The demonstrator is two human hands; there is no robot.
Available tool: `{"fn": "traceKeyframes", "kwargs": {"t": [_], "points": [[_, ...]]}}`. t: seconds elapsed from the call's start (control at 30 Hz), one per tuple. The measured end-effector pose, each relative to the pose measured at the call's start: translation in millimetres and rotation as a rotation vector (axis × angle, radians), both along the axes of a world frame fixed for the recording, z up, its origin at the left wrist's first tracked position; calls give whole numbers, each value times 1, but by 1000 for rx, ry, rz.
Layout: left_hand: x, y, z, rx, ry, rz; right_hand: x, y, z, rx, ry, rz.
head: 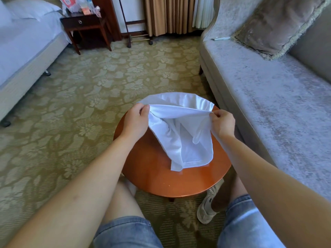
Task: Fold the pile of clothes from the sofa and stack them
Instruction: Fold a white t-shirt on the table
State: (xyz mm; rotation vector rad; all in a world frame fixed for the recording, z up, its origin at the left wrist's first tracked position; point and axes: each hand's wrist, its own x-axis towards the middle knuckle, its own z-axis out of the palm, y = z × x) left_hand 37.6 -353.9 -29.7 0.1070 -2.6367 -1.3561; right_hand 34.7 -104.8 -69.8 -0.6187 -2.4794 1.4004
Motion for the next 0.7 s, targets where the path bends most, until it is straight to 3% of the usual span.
{"fn": "traceKeyframes", "kwargs": {"t": [0.17,0.4,0.7], "points": [[10,1,4,4,-114,-98,22,-8,11,139,-50,264],[24,16,7,-5,-221,-282,46,-59,26,304,58,728],[29,10,-2,14,-204,-278,42,-84,16,176,22,644]]}}
